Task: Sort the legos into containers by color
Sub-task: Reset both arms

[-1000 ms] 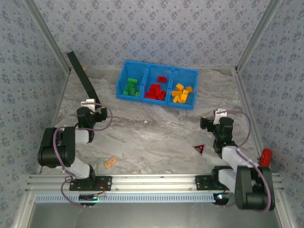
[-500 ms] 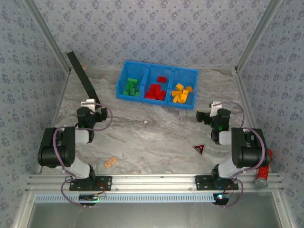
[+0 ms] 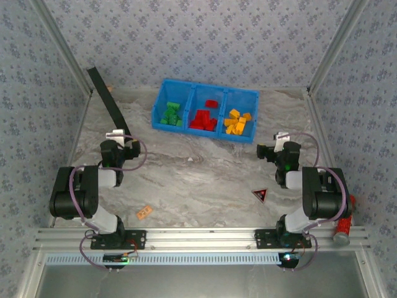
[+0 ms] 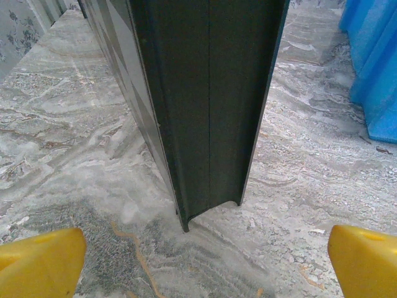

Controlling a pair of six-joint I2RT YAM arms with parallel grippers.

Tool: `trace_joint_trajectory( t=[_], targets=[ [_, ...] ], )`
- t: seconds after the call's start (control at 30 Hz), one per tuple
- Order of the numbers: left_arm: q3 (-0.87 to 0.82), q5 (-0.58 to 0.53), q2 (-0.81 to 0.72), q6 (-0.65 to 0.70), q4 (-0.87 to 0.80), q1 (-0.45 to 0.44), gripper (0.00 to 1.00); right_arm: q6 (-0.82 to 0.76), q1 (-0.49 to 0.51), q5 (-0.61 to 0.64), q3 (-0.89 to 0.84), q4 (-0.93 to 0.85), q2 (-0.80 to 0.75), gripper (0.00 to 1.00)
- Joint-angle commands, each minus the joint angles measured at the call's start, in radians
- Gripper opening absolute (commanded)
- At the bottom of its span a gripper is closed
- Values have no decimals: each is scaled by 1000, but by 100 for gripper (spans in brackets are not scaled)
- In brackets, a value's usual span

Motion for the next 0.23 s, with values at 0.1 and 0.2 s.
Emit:
trace_joint_trajectory(
  t=[0.1,0.2],
  targets=[
    [8,20,-6,-7,4,2,100,-6,7,15,29,8,3,100],
    [8,20,-5,-7,4,2,100,-8,9,21,25,17,2,100]
  ],
)
